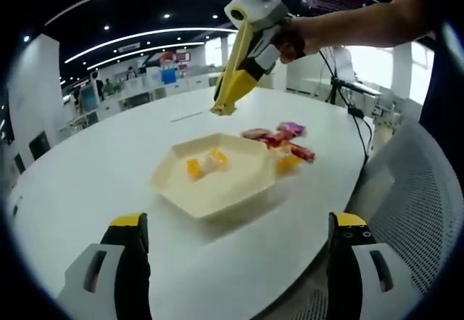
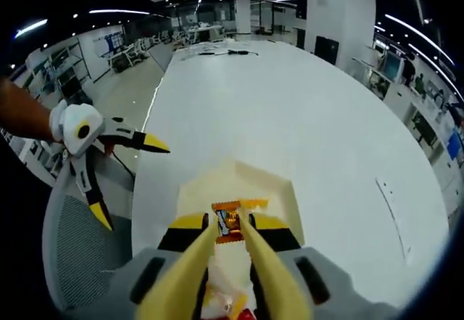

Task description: Place the target food into the container with the food tongs after gripping and lifting it, then release it inside without dropping or visibly crushing the food.

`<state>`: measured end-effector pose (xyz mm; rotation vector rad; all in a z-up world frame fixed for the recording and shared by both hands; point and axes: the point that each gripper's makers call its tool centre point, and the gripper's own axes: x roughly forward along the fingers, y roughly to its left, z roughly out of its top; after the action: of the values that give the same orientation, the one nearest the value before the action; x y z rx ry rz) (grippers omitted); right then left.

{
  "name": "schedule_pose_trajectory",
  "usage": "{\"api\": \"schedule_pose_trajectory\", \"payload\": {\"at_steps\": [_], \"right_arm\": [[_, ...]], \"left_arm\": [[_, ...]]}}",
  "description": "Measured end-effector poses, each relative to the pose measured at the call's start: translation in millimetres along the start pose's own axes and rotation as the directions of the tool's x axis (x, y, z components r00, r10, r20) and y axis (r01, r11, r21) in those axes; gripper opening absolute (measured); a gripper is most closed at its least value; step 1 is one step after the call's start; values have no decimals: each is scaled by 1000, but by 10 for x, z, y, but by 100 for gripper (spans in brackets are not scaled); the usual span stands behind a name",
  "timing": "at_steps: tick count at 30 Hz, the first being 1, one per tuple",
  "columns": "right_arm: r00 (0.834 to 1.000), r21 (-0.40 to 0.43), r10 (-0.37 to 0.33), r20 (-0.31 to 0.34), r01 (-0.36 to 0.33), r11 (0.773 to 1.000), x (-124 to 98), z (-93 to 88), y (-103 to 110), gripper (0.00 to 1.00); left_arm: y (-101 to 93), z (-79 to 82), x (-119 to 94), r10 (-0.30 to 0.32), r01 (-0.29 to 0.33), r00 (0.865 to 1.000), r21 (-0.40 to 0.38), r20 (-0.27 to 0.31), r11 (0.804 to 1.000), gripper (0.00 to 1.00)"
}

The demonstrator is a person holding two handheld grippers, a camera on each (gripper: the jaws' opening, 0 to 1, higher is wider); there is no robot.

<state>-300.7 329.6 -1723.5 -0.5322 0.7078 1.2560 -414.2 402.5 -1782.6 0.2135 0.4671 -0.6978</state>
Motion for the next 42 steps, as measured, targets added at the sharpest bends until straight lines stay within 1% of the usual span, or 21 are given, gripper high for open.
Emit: {"api": "schedule_pose_trajectory", "payload": {"at_steps": [5,8,10,24,33,42], "right_arm": [[1000,10,6,3,-6,1000,-9,2,4,21],[1000,2,6,3,-6,1000,-7,2,-1,22],[1000,-11,2,15,-2,1000,-11,18,-7,23],[1000,-23,1,18,-1,1000,-40,30,0,24],[999,-32,0,32,1,999,-125,54,1,24],[999,-32,-12,35,13,999,-239,-8,-65,25]], "left_arm": [[4,-9,4,0,0,1000,4,-4,1000,98],[-1,0,0,-1,1,1000,3,0,1000,98],[-5,-5,1,-2,2,1000,3,-4,1000,98],[7,16,-11,4,-4,1000,2,5,1000,98],[1,11,-11,1,-1,1000,6,5,1000,98],[-1,-1,-11,-4,4,1000,3,0,1000,98]]}}
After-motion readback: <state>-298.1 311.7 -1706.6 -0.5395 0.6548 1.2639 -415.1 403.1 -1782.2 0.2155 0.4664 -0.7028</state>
